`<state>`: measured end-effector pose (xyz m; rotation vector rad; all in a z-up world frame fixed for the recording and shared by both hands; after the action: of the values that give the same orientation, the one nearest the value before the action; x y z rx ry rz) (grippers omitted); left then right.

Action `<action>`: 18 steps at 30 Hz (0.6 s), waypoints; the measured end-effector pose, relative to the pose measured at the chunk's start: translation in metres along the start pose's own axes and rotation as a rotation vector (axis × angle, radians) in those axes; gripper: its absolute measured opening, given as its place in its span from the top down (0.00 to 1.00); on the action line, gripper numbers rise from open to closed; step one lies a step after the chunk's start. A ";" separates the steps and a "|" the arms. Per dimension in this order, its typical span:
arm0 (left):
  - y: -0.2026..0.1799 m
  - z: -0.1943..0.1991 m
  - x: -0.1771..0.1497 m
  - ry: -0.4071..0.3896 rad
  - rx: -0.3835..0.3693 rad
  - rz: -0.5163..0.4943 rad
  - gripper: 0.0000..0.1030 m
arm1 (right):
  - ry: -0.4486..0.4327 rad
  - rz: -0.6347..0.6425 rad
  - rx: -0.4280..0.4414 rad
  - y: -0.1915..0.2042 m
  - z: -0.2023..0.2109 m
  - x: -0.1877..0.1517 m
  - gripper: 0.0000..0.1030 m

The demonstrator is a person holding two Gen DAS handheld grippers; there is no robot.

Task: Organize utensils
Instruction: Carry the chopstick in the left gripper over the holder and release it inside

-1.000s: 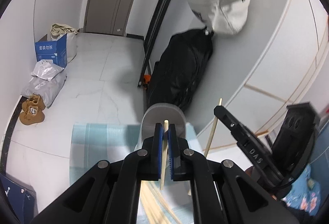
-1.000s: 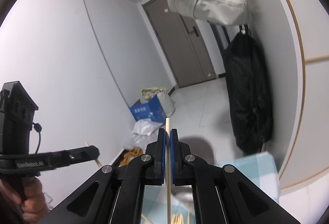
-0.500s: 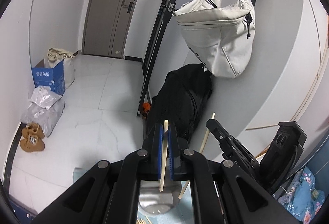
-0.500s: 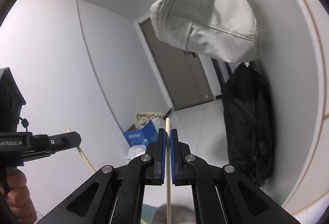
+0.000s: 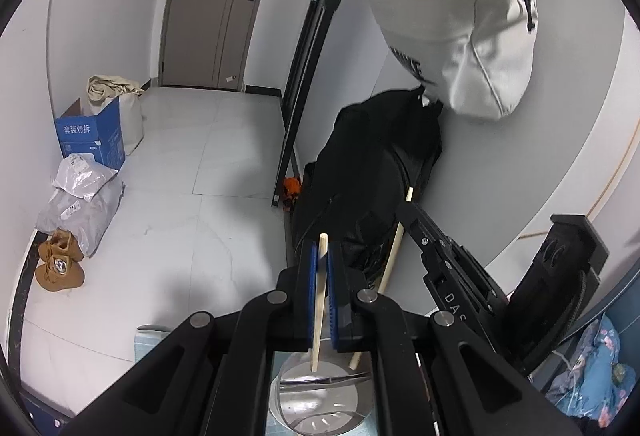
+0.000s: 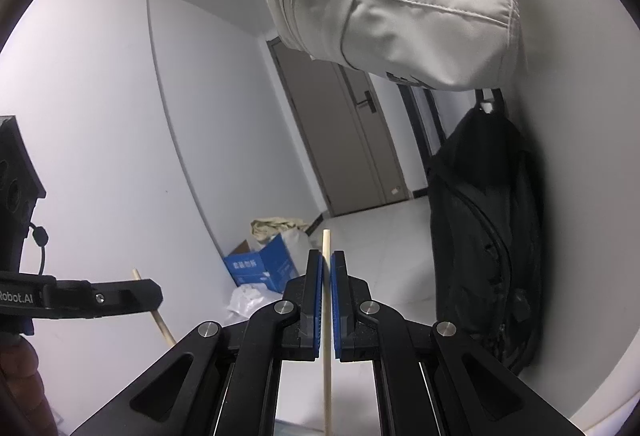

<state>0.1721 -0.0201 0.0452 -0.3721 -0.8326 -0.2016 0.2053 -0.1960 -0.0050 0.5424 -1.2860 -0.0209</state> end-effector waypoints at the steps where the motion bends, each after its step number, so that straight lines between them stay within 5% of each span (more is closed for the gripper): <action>1: 0.000 -0.002 -0.001 0.000 0.004 -0.007 0.99 | 0.001 0.011 0.000 0.000 -0.001 -0.002 0.97; 18: -0.012 -0.018 -0.018 0.084 -0.004 -0.066 0.99 | 0.011 0.098 0.020 0.010 0.028 -0.021 0.96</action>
<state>0.1684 -0.0381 0.0234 -0.3376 -0.7622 -0.2784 0.1709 -0.1906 -0.0151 0.4957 -1.3016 0.0764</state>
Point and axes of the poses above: each gripper's, at about its wrist camera, not at the fingertips, and z roughly against the way its jaws point, y to its left, x to its top, the point moved 3 cm from there along -z, roughly the way its jaws point, and after that the axes turned 4 degrees about -z, right-handed, at the moved point
